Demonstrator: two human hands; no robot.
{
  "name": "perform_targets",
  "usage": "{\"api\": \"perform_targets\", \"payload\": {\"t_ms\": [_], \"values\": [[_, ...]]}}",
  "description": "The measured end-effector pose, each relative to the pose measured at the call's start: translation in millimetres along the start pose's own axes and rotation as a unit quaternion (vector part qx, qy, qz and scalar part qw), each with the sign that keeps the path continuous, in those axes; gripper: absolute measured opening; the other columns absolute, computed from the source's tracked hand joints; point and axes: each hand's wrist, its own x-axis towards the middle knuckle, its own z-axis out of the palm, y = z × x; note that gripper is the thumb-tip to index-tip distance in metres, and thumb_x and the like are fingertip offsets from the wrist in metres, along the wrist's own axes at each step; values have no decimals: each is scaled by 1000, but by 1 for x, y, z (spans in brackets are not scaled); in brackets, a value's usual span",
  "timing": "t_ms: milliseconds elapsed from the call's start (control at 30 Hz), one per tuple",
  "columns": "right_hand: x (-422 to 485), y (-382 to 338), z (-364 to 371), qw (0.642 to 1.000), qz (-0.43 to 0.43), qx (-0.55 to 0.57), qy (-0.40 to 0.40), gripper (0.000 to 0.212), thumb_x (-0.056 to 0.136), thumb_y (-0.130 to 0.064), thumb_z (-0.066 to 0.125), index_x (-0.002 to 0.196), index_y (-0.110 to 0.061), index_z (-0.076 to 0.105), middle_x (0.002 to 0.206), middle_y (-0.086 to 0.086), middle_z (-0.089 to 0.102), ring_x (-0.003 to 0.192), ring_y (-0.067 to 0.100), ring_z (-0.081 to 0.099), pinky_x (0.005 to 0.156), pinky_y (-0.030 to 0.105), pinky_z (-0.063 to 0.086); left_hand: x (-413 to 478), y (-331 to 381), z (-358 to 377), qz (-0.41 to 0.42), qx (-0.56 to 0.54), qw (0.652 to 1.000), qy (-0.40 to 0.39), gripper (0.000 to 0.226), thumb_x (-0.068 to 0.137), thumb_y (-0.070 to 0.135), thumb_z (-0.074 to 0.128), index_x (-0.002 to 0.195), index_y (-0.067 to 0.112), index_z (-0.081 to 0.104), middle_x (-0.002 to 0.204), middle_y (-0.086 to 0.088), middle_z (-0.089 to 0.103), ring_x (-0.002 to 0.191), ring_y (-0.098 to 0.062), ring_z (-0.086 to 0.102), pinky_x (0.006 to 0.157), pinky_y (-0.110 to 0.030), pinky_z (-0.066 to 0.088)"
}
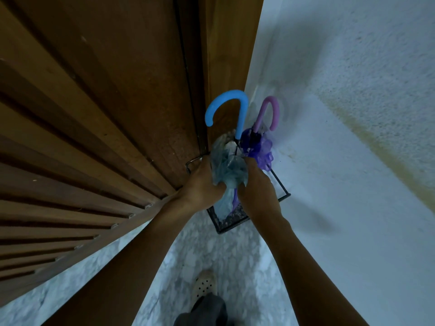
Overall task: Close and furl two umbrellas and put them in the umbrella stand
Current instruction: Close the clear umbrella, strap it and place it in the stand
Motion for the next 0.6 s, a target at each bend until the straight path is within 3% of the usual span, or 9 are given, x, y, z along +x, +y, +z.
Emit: {"api": "perform_targets", "payload": {"t_ms": [233,367,433,533,600], "values": [[1,9,4,998,38,-4,-45,35,99,-4,46,132,-16,45,126,11,64,109,26,63,81,30,47,7,-8,17,-41,-2,998,-40,78,90,15,62,153,9,17,150,-18,38,135,-34,42,110,-41,37],[7,17,8,996,49,-20,-74,33,101,-14,45,134,-16,46,126,11,65,110,26,64,91,35,51,15,-12,30,-8,-58,995,-86,63,88,2,57,143,-3,28,136,-31,46,129,-48,43,109,-52,38],[13,16,7,996,46,-31,-76,31,102,-19,46,133,-19,47,127,10,65,104,21,65,92,38,53,21,-11,31,-35,-48,996,-68,62,91,4,58,145,1,27,142,-24,44,134,-40,42,111,-44,36],[16,13,1,996,34,-41,-76,40,98,-21,53,137,-22,46,130,9,64,112,25,63,93,42,52,25,-8,27,-97,-33,994,-39,70,91,17,63,150,8,25,148,-14,42,134,-32,43,109,-35,35],[10,8,-9,995,36,-39,-79,44,96,-21,55,139,-21,44,132,10,63,117,26,61,91,39,51,22,-6,25,-65,-65,993,-70,66,92,10,60,148,7,26,148,-11,41,138,-30,39,108,-21,32]]}}
